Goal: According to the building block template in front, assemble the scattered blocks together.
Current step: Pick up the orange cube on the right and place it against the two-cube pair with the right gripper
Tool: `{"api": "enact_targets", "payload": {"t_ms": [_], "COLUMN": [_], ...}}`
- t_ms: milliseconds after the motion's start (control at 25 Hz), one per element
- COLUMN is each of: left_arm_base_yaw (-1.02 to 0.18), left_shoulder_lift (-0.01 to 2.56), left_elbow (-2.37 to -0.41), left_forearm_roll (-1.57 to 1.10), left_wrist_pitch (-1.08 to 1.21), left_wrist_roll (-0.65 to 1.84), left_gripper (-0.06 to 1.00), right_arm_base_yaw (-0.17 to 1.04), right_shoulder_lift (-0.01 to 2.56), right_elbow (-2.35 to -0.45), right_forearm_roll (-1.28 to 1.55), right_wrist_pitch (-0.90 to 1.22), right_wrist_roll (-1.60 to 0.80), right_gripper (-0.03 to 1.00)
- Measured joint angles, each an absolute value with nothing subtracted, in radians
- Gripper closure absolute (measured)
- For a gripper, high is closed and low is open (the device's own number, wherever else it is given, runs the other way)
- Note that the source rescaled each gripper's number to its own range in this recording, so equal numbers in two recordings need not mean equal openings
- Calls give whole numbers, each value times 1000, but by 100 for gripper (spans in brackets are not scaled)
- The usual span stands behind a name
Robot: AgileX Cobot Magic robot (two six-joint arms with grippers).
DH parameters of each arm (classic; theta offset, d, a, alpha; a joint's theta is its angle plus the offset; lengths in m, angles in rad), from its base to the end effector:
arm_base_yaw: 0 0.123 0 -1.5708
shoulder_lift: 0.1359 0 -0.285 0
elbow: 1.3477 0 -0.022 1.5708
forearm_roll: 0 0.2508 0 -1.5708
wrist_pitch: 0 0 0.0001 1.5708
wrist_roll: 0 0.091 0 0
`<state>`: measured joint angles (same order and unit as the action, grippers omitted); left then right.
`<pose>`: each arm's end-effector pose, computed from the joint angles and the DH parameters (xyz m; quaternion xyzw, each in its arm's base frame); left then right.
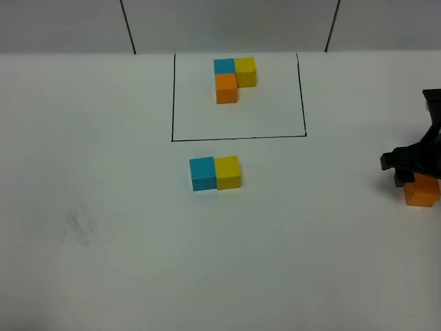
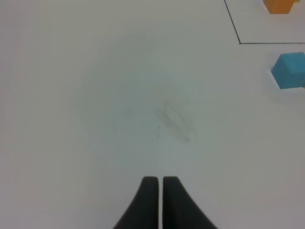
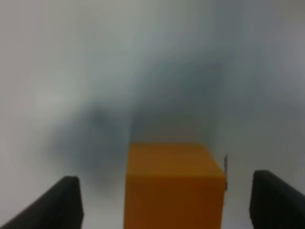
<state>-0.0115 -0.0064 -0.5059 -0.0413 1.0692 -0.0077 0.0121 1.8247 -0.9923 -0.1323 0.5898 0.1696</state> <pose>-0.0069 -0.0032 0.2783 0.0026 0.8521 -0.0256 0.5228 0.3291 -0.0027 0.1445 0.0279 0.9918 -0.0322 0.1208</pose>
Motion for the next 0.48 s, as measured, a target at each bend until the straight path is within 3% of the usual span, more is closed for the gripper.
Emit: {"api": "enact_targets", "payload": {"t_ms": [480], "left_arm_base_yaw": [-12], "left_shoulder_lift": [-6], "left_elbow": [-506], "left_forearm_roll": [-41], "left_wrist_pitch": [1068], "left_wrist_roll": [-8], "left_gripper": [94], "right_arm_base_yaw": [5], "right_shoulder_lift": [1912], "right_elbow": [-992], "right_forearm_roll": [-158], "right_wrist_pitch": [577], "right_wrist_roll": [178], "right_gripper": [14]}}
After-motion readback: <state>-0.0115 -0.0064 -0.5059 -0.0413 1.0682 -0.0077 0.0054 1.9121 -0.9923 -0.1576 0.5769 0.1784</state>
